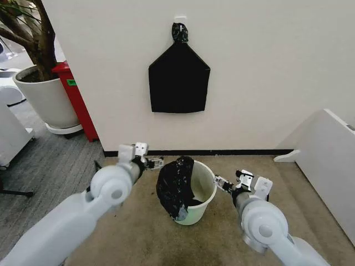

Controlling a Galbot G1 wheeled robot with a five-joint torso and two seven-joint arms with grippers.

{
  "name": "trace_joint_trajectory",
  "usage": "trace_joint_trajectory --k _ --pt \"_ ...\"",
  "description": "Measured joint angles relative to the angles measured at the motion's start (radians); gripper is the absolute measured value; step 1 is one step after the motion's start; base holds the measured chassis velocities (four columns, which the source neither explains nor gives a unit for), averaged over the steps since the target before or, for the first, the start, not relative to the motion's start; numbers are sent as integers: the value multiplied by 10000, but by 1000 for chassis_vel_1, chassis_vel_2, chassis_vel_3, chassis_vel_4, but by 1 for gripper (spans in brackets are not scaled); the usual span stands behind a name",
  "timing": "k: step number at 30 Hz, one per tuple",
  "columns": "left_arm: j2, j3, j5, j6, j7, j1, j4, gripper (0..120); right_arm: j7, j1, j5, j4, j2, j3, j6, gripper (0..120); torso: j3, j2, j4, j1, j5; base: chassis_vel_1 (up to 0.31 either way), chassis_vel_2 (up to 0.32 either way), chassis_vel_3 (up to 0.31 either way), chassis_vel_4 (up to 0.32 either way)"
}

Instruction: Place the garbage bag over the trash bin.

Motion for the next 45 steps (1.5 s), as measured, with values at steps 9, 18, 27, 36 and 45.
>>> trace_joint_trajectory --k 9,18,27,36,45 --pt "-285 933 -934 -17 -1685 -530 1029 100 0 -494 -97 46 197 318 33 100 0 0 4 0 0 0 0 0 0" --pt "-935 1570 -854 -60 -1455 -438 1744 100 24 -687 -303 83 330 227 99 100 -1 0 5 0 0 0 0 0 0" --pt "-1665 1970 -792 -82 -1121 -689 2653 100 35 -969 -463 132 381 176 129 100 -1 0 3 0 0 0 0 0 0" --pt "-2191 2254 -734 -90 -639 -945 3619 100 76 -961 -420 30 371 192 167 100 -1 0 3 0 0 0 0 0 0" --pt "-2498 2426 -586 -97 -326 -997 4381 100 123 -933 -278 -67 369 186 179 100 0 0 3 0 -2 0 0 0 0"
